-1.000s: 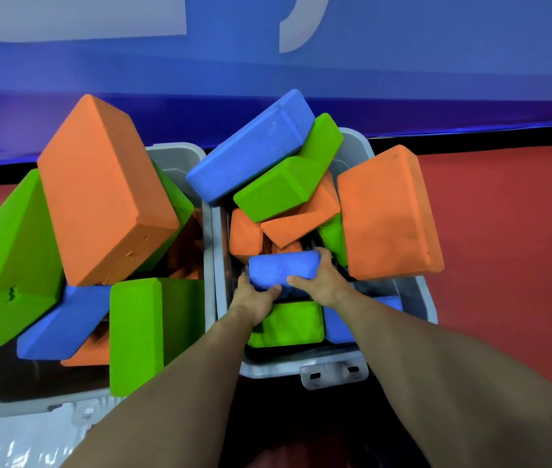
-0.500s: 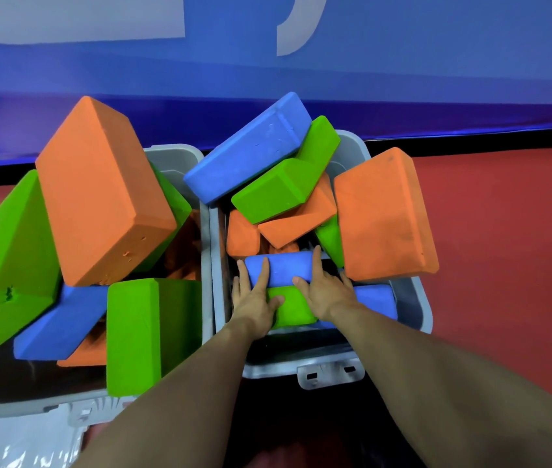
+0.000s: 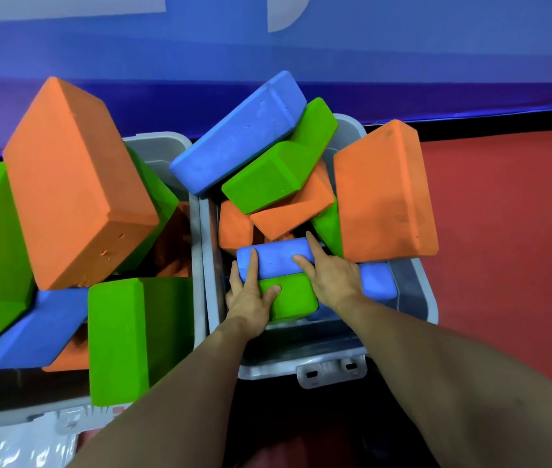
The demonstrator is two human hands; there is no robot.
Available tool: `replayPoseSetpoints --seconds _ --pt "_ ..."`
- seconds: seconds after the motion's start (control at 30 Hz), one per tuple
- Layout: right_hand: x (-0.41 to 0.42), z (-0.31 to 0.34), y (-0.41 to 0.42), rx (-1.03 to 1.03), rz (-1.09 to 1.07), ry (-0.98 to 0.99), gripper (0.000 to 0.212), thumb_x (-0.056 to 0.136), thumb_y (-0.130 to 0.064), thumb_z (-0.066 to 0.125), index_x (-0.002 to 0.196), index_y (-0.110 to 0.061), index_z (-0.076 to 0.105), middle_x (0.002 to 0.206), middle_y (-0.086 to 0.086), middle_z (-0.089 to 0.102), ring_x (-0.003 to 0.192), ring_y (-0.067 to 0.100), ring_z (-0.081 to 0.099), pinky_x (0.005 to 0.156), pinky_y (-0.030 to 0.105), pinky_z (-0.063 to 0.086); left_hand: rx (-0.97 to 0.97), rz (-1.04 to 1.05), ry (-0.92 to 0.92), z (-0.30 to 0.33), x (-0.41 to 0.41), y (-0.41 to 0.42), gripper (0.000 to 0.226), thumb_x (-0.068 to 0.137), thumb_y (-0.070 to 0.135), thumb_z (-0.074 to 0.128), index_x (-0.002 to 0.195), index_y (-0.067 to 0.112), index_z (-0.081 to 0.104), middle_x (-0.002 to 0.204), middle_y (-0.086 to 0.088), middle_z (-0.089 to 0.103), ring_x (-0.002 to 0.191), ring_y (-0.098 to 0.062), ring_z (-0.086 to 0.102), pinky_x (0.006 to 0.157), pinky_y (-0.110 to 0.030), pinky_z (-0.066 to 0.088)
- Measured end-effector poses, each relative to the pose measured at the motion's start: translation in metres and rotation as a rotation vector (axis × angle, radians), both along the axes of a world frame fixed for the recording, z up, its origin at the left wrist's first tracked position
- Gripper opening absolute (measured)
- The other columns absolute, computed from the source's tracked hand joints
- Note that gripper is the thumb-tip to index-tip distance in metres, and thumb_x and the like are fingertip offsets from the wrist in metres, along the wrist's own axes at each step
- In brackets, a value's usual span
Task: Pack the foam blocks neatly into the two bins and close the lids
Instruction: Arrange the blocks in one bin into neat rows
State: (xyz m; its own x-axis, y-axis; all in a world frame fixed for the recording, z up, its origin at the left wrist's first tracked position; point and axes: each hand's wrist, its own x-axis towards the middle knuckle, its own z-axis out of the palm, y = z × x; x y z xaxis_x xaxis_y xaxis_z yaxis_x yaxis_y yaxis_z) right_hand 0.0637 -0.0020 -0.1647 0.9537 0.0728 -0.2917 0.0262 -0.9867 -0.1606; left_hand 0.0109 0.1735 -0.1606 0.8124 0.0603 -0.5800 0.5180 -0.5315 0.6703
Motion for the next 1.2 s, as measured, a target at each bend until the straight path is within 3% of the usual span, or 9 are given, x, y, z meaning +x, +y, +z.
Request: replayPoseSetpoints --seconds 0.13,0.3,0.4,0.5,0.6,0.7,0.8,0.93,1.2 --pt "0.002 -0.005 0.002 -0.02 0.031 -0.063 0.073 0.102 -0.065 0.024 0.162 -0.025 0.012 0.109 0.013 0.071 0.102 0.031 0.066 0.078 0.04 0.046 0.025 0.003 -0.002 -0.003 0.001 0.0 0.08 0.104 0.041 0.054 0.156 0.052 -0.006 0.169 0.009 -0.016 0.153 -0.035 0.006 0.124 -0.044 0.008" --pt "0.003 -0.006 0.008 0.076 0.022 -0.058 0.077 0.103 -0.055 0.042 0.16 -0.007 0.022 0.146 0.014 0.052 0.133 0.03 0.047 0.105 0.038 0.04 0.056 -0.025 0.038 0.004 0.003 -0.004 0.078 0.105 0.04 0.051 0.157 0.05 -0.007 0.168 0.003 -0.021 0.154 -0.036 -0.002 0.124 -0.044 0.004" --pt "0.002 0.015 0.01 0.104 0.195 -0.363 0.064 0.088 -0.042 0.074 0.135 -0.001 0.059 0.125 0.014 0.065 0.109 0.033 0.062 0.087 0.044 0.057 0.119 -0.049 0.044 0.012 0.003 -0.007 0.078 0.105 0.042 0.05 0.158 0.047 -0.007 0.167 -0.002 -0.025 0.155 -0.036 -0.008 0.124 -0.043 0.001" --pt "0.008 0.064 -0.005 0.185 0.207 -0.666 0.043 0.083 -0.039 0.076 0.116 -0.013 0.068 0.117 0.007 0.064 0.104 0.03 0.058 0.082 0.044 0.053 0.215 -0.069 0.041 0.023 0.006 -0.011 0.081 0.103 0.04 0.054 0.161 0.038 -0.003 0.167 -0.01 -0.023 0.155 -0.035 -0.01 0.124 -0.041 0.001" --pt "0.013 0.103 -0.038 0.166 -0.168 -0.693 0.059 0.078 -0.052 0.076 0.127 -0.022 0.061 0.142 0.008 0.05 0.128 0.031 0.045 0.1 0.045 0.038 0.306 -0.077 0.041 0.041 0.01 -0.015 0.088 0.098 0.042 0.062 0.163 0.025 0.004 0.167 -0.02 -0.014 0.155 -0.039 -0.003 0.125 -0.042 0.006" --pt "0.004 0.114 -0.075 0.206 -0.646 -0.367 0.093 0.069 -0.062 0.081 0.146 -0.033 0.039 0.161 0.015 0.028 0.145 0.037 0.029 0.113 0.054 0.028 0.322 -0.054 0.038 0.074 0.019 -0.023 0.093 0.094 0.044 0.067 0.162 0.015 0.01 0.166 -0.025 0.0 0.153 -0.042 0.011 0.123 -0.042 0.014" --pt "-0.005 0.111 -0.103 0.495 -0.802 -0.041 0.108 0.071 -0.061 0.082 0.155 -0.031 0.021 0.15 0.017 0.046 0.135 0.039 0.046 0.109 0.053 0.039 0.274 -0.037 -0.056 0.117 0.03 -0.033 0.085 0.094 0.041 0.069 0.157 0.007 0.023 0.158 -0.025 0.025 0.145 -0.042 0.032 0.117 -0.04 0.027" --pt "-0.009 0.124 -0.104 0.655 -0.825 -0.054 0.088 0.075 -0.05 0.084 0.144 -0.018 0.042 0.131 0.013 0.064 0.121 0.036 0.059 0.101 0.044 0.047 0.163 -0.021 -0.171 0.158 0.033 -0.049 0.08 0.092 0.041 0.072 0.153 0.006 0.034 0.144 -0.021 0.051 0.13 -0.034 0.051 0.106 -0.035 0.041" --pt "-0.002 0.178 -0.096 1.274 -1.038 -0.324 0.069 0.076 -0.048 0.083 0.128 -0.01 0.058 0.115 0.006 0.073 0.105 0.024 0.071 0.097 0.047 0.056 -0.198 0.163 -0.165 0.195 0.022 -0.073 0.088 0.087 0.056 0.071 0.154 0.01 0.035 0.146 -0.005 0.054 0.128 -0.023 0.055 0.108 -0.038 0.044"
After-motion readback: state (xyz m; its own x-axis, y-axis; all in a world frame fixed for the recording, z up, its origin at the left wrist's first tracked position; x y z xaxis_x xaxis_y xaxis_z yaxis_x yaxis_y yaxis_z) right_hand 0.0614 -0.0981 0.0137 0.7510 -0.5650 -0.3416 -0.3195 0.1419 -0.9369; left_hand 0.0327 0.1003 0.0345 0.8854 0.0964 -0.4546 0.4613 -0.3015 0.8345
